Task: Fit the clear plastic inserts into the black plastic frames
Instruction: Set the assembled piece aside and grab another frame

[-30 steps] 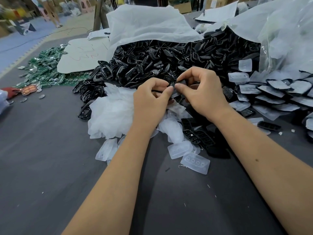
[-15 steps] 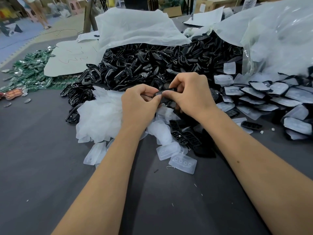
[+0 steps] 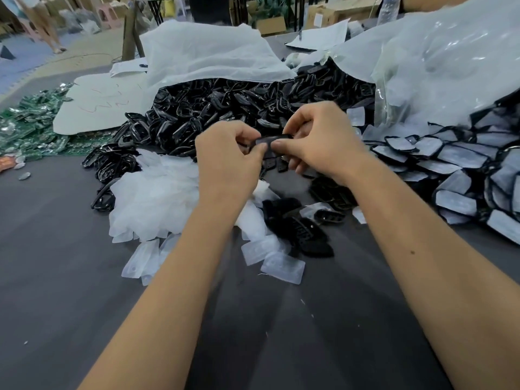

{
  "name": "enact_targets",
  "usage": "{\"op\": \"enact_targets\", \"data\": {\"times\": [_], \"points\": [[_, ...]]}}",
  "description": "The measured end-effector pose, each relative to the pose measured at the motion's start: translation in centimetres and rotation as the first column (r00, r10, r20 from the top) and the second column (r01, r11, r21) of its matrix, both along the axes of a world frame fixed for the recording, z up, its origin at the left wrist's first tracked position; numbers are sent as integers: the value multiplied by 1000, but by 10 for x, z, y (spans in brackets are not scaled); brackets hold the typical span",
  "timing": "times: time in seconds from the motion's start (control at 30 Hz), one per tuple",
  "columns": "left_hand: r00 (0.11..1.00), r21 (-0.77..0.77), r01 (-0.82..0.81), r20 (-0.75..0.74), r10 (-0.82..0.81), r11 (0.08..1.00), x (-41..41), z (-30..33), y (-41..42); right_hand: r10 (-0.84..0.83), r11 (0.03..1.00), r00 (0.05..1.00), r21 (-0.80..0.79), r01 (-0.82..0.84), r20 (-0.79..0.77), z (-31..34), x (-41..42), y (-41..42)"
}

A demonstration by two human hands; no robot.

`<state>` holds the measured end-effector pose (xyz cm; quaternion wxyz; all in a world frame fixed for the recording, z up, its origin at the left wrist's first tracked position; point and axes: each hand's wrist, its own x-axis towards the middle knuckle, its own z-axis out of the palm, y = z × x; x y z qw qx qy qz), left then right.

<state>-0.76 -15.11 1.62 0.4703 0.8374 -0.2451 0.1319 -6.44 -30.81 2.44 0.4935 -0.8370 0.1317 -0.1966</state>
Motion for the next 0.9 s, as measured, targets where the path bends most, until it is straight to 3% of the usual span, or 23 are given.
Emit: {"op": "enact_targets", "data": {"times": [0.07, 0.2, 0.33, 0.5, 0.73, 0.9], "points": [[999, -29, 30, -13, -31, 999, -4, 8, -17, -70, 994, 997, 86, 67, 41, 6, -13, -15], [988, -75, 125, -84, -131, 989, -23, 12, -72, -291, 956, 955, 63, 287, 62, 7, -46, -46], [974, -55, 171, -143, -177, 984, -46, 9, -129, -520, 836, 852, -169, 523, 64, 7, -78, -81], [966, -11, 209, -156, -208, 978, -65, 6, -168, -666, 685, 744, -359, 634, 45, 6, -93, -107], [980, 7, 167, -108, -166, 986, -55, 0, -151, -721, 606, 671, -312, 732, 172, 6, -89, -98], [995, 64, 98, -42, -96, 993, -40, -2, -106, -535, 717, 811, -381, 583, 236, 7, -55, -48]]}}
